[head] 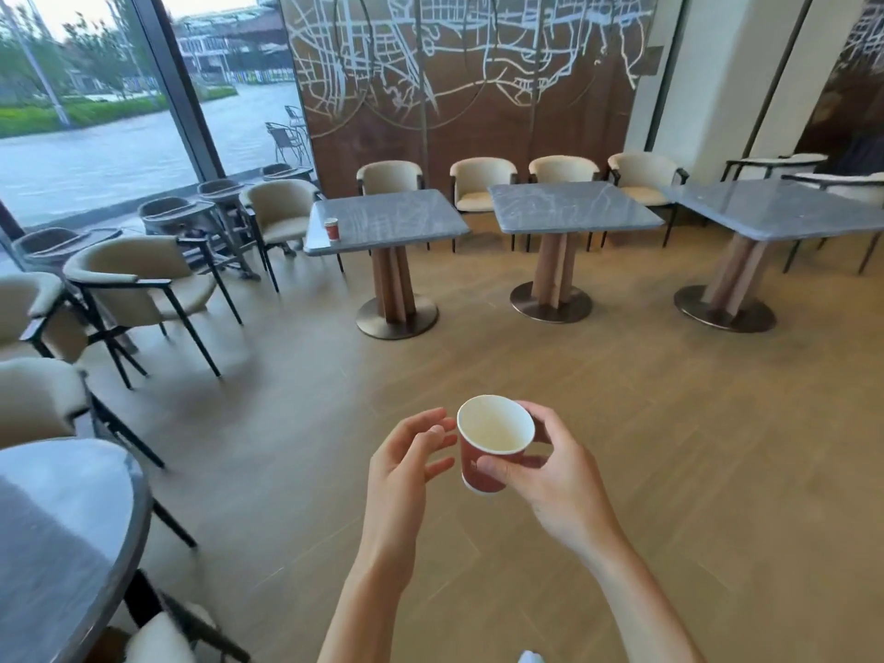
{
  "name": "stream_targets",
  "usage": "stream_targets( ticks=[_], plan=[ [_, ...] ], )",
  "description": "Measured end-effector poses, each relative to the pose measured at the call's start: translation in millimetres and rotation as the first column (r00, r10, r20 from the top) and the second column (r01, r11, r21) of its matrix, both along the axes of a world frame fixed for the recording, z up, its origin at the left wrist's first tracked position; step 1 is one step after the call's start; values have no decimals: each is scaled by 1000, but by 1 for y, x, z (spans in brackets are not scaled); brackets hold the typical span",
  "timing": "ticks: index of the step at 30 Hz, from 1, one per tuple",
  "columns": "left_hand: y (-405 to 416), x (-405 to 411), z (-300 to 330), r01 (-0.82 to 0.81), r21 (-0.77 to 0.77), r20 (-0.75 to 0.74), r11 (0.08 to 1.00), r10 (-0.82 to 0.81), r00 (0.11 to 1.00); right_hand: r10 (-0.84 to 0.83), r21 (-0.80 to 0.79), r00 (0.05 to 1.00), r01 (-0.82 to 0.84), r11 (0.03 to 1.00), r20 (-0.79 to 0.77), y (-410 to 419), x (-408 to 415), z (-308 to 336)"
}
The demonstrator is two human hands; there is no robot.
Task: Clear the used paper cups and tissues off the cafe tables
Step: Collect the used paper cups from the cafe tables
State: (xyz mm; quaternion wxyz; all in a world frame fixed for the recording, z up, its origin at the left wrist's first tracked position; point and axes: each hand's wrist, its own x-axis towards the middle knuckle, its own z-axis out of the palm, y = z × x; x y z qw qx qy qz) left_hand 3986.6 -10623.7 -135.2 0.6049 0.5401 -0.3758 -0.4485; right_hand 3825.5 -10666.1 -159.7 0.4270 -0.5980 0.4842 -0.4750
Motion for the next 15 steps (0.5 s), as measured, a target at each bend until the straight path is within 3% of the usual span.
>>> stream_targets(
  ticks=[10,15],
  plan=[
    [-263,61,22,-208,-49,24,977,209,978,191,-55,982,-191,980,-7,-297,72,17],
    [-357,89,24,-297,-29,-2,955,297,955,270,-63,962,-272,960,-49,-404,109,20]
  ],
)
